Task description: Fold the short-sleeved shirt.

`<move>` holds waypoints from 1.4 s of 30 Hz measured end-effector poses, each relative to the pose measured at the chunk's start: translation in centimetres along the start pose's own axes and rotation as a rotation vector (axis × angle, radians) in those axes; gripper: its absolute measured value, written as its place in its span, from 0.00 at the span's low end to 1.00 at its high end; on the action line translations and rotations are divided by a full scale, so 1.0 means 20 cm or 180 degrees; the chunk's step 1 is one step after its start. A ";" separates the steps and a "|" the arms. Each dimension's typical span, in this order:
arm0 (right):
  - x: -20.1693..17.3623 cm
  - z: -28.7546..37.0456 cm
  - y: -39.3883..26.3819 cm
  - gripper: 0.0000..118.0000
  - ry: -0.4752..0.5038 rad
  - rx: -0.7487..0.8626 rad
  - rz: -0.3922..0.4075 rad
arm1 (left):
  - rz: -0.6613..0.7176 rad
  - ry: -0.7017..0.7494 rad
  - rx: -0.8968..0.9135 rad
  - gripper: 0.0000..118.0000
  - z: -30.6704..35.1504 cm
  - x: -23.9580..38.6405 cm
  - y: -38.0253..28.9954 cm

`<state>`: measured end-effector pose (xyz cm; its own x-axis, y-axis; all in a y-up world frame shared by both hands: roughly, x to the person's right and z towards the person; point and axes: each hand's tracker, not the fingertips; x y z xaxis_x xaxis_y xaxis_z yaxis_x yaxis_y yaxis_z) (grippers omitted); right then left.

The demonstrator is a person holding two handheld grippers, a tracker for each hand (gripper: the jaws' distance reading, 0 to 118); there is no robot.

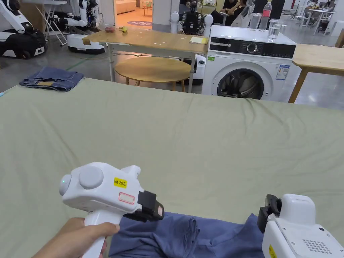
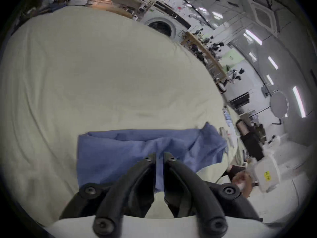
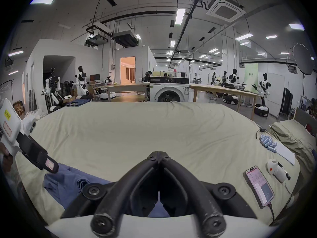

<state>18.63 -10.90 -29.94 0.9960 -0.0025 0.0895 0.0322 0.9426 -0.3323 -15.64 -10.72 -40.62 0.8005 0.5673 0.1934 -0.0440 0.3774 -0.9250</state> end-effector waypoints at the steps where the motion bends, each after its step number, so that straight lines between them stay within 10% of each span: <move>1: 0.00 0.00 0.00 0.00 0.0003 -0.0003 0.0005 | -0.0034 0.0034 -0.0110 0.02 -0.04 0.00 -0.01; 22: 0.03 0.01 -0.02 0.00 -0.0047 -0.0038 0.0033 | -0.0039 -0.0518 -0.0437 0.00 -0.59 0.12 -0.15; 37: 0.00 0.00 0.02 0.00 0.0021 0.0041 0.0008 | 0.0156 0.0054 0.0405 0.00 0.19 -0.32 0.01; 42: -0.04 -0.01 0.02 0.00 0.0059 0.0028 0.0018 | 0.0348 -0.0141 0.0219 0.47 0.23 -0.49 -0.03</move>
<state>17.91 -10.54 -30.29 0.9975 -0.0032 0.0702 0.0258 0.9456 -0.3244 -26.17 -13.06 -40.50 0.7616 0.6389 0.1084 -0.1716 0.3600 -0.9170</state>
